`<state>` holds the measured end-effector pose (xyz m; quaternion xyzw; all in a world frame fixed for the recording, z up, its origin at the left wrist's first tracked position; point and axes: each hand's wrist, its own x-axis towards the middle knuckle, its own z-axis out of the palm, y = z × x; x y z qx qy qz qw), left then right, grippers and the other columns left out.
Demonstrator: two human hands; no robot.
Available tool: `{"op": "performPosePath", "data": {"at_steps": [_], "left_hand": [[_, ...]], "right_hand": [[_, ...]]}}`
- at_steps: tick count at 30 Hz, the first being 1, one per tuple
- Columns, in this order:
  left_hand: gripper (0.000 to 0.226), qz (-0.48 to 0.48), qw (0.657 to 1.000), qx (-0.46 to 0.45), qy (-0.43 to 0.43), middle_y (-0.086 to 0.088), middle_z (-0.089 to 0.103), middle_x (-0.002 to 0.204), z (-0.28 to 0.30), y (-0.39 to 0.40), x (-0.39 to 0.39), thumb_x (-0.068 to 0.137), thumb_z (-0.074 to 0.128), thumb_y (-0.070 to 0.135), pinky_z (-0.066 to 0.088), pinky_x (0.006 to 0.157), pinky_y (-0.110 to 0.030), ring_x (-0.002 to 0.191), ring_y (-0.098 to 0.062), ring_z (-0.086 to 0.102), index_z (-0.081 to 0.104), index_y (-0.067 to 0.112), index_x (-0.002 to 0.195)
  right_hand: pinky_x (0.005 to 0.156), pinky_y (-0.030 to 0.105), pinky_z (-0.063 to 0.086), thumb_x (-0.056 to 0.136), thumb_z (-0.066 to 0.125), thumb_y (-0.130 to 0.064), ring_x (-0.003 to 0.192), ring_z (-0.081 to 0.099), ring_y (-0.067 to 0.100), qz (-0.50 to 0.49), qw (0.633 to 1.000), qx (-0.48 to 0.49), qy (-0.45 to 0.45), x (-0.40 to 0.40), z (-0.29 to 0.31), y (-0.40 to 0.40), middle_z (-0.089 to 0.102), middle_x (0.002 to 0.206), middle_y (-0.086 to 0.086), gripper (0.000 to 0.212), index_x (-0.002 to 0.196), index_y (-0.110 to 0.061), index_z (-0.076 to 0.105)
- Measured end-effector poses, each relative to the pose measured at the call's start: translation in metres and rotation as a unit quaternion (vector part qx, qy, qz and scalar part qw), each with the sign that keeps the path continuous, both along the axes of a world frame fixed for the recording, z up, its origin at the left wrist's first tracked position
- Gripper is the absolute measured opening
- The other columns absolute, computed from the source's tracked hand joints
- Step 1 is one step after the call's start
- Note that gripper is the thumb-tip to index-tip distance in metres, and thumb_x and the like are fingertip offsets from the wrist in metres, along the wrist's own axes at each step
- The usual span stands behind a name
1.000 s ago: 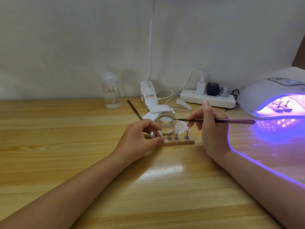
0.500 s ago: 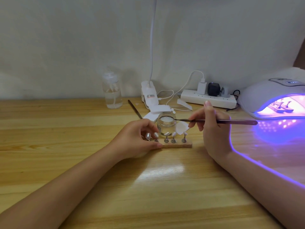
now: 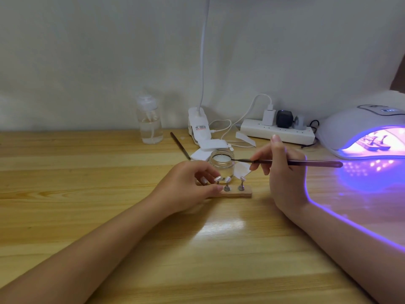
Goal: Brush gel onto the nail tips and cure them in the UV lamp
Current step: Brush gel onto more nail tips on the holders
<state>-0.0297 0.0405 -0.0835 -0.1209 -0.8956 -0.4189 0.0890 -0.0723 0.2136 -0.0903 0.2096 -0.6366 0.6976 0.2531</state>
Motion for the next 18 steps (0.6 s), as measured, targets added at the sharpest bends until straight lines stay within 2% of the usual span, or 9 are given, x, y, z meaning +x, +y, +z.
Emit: {"op": "performPosePath", "data": {"at_steps": [9,18], "left_hand": [[0.022,0.000,1.000,0.001,0.018,0.014,0.063,0.079,-0.0022,0.0026,0.0006,0.075,0.073,0.018,0.040,0.061,-0.007,0.070,0.005,0.051,0.061,0.036,0.074],[0.026,-0.001,0.998,-0.010,0.059,0.017,0.060,0.071,-0.0047,0.0040,0.0038,0.076,0.072,0.017,0.034,0.058,-0.008,0.069,0.003,0.052,0.057,0.037,0.067]], "right_hand": [[0.054,0.008,0.037,0.092,0.035,-0.025,0.043,0.047,0.001,0.005,1.000,0.003,0.004,0.0028,0.0011,-0.0012,0.058,0.045,-0.003,0.047,0.054,-0.014,0.061],[0.053,0.006,0.037,0.092,0.034,-0.022,0.043,0.049,0.000,0.019,1.000,0.002,0.012,0.0052,0.0026,-0.0025,0.058,0.046,-0.006,0.045,0.057,-0.012,0.061]]}}
